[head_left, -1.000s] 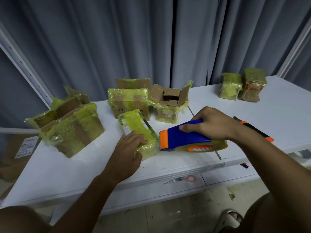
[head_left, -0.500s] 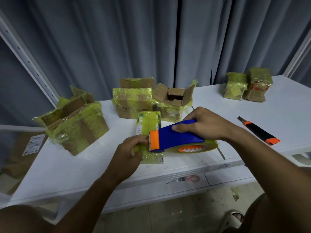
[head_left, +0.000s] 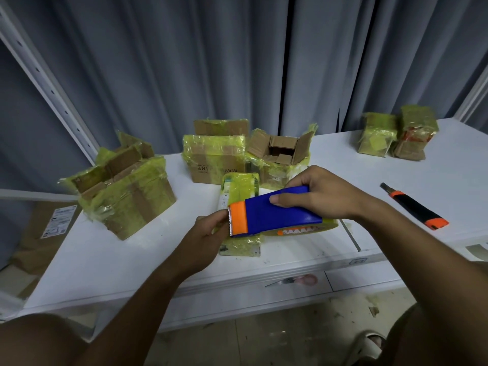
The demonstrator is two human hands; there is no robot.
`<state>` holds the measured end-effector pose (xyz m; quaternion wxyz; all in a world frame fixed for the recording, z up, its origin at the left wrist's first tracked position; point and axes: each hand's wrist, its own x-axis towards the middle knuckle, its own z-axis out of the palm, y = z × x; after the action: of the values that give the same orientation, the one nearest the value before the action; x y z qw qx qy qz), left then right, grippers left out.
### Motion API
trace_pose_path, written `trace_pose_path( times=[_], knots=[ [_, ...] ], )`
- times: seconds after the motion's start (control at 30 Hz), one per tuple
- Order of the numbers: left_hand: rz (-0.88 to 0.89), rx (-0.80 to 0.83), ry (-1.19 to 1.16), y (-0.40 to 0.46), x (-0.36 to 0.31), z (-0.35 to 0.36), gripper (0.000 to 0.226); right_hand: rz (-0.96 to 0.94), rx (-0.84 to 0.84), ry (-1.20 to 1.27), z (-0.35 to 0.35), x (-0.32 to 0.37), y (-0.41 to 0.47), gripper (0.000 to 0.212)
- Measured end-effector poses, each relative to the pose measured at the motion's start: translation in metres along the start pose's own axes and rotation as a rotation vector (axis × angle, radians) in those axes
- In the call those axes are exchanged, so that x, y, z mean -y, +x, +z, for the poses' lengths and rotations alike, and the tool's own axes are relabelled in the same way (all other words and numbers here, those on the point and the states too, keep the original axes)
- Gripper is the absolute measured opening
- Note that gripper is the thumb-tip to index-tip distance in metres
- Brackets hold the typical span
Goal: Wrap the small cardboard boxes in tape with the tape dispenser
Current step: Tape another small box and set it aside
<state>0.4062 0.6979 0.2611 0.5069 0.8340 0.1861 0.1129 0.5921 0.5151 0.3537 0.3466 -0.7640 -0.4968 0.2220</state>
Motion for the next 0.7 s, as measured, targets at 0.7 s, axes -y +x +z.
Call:
trace_pose_path(
  times=[0.7],
  knots=[
    [0.029,0.045,0.186,-0.001,-0.004,0.008,0.028,0.018,-0.066,0.242,-0.02,0.009,-0.019,0.037]
  ],
)
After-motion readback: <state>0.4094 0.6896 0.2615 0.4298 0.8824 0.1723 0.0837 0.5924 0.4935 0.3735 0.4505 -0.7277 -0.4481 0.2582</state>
